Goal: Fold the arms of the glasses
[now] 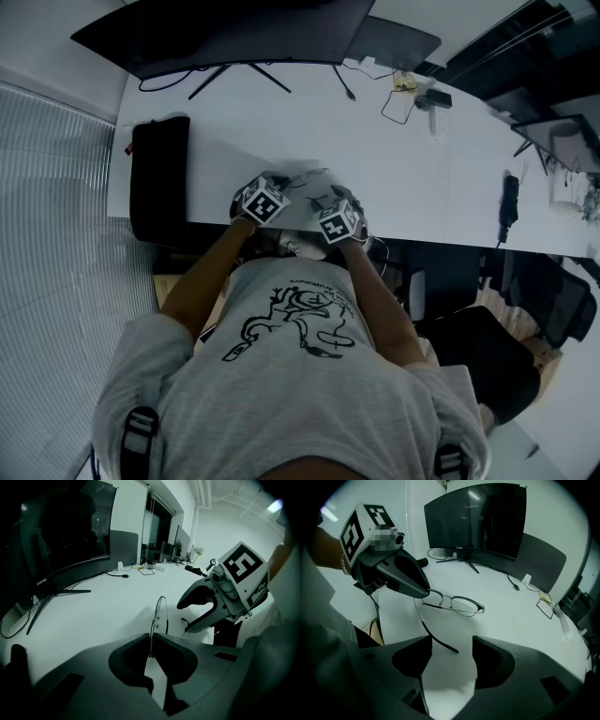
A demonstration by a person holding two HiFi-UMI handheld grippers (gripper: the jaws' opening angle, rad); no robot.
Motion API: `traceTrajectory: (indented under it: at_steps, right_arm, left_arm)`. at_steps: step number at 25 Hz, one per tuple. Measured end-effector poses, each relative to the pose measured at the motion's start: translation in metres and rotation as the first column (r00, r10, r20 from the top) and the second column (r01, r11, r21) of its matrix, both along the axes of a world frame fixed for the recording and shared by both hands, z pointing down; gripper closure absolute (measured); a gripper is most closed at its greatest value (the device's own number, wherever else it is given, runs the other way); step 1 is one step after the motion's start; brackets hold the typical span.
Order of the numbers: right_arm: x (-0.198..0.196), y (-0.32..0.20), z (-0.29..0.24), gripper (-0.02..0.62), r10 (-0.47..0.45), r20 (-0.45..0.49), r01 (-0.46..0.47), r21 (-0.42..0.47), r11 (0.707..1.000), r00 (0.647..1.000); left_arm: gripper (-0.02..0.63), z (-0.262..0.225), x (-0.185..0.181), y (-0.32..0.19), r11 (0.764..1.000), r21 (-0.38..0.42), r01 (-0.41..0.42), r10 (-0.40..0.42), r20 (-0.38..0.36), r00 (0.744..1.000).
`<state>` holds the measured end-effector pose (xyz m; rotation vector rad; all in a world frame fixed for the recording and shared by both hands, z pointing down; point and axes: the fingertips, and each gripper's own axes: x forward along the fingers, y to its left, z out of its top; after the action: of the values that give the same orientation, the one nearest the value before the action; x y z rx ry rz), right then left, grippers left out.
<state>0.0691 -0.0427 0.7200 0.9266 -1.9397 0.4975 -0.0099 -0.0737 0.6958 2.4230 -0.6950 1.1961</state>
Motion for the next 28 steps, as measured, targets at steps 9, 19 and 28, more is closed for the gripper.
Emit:
traceTrajectory:
  at_steps: [9,19,28]
  right_arm:
    - [0.002,-0.001,0.001,0.319,0.006,-0.005,-0.006,-0.005,1.000,1.000]
    - [0.003,-0.002,0.001,0.319,0.015,-0.007,-0.015,-0.004,1.000,1.000]
    - [0.006,-0.003,0.001,0.319,0.023,-0.011,-0.023,0.001,1.000,1.000]
  left_arm:
    - [0.568,0.000,0.003,0.002,0.998,0.014,-0.056,0.055,0.018,0.998]
    - [0.569,0.001,0.004,0.006,0.996,0.012,-0.084,0.083,0.031,0.996]
    - [0.569,0.002,0.007,0.011,0.994,0.020,-0.112,0.111,0.052,0.992]
